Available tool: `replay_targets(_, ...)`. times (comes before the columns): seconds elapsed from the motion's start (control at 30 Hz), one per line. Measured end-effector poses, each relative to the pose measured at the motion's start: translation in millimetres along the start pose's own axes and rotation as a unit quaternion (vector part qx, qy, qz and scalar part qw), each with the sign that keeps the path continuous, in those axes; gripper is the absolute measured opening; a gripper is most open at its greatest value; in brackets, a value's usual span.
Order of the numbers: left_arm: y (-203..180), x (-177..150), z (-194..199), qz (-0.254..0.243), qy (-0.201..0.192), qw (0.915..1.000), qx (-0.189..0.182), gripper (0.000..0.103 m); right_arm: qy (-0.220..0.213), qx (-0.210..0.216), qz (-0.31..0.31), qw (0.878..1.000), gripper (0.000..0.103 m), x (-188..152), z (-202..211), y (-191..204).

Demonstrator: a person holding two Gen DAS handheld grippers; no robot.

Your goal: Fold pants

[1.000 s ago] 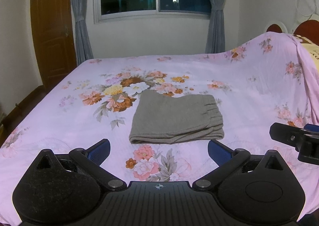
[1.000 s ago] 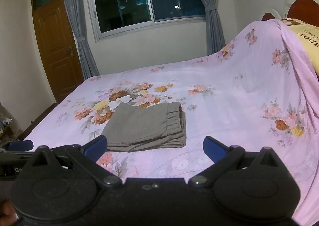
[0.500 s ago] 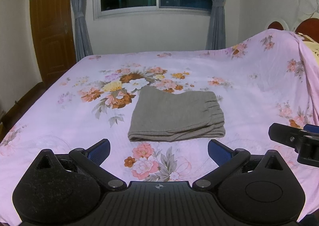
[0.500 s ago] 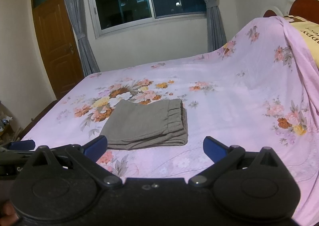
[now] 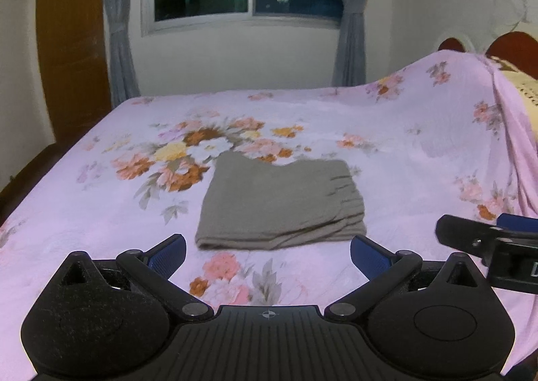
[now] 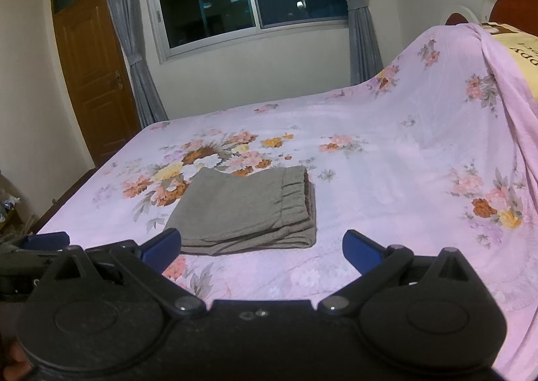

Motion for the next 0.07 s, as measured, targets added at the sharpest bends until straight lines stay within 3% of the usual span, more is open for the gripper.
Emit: replay_targets(0.07,-2.3,3.0,-4.6,-0.008,-0.002,1.0,0.005,0.103,-0.001,-0.001,-0.002,1.0,0.103,1.4,-5.0,-1.5)
Point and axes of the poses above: each gripper's, at about its wrist camera, not at the fingertips, and z roughly against the way its jaws point, y to its left, x to its top, the point moved 1 cm from there along -z, roughly the way its jaws point, and after that the axes turned 9 degrees about -z, right-handed, at the moved point
